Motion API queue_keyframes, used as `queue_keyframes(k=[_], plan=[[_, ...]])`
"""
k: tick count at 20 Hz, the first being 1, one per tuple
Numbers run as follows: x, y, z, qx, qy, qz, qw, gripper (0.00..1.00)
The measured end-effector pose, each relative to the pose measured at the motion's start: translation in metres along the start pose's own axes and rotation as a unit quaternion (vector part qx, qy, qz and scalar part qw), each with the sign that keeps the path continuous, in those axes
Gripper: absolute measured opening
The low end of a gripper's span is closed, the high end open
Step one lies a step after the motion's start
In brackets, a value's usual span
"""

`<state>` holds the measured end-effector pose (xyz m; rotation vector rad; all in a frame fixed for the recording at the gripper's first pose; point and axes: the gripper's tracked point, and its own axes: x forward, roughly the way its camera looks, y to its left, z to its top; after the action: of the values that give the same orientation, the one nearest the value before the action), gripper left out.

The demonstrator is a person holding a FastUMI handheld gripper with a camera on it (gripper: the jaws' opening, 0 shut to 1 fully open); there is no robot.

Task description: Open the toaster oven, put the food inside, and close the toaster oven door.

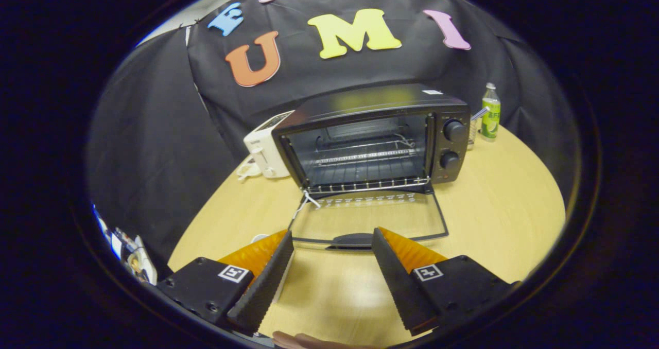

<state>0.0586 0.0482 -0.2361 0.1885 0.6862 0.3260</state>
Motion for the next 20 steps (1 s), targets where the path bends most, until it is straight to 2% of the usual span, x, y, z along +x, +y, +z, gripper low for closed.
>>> queue_keyframes(k=[4,7,9,15,20], plan=[[0.003,0.036,-0.021,0.037,0.056,0.083,0.994,1.0],[0.0,0.051,-0.051,0.067,0.149,0.118,0.98,0.99],[-0.002,0.062,-0.059,0.085,0.183,0.139,0.97,0.97],[0.007,0.069,-0.078,0.12,0.238,0.145,0.953,0.82],[0.015,0.068,-0.085,0.134,0.263,0.138,0.945,0.69]])
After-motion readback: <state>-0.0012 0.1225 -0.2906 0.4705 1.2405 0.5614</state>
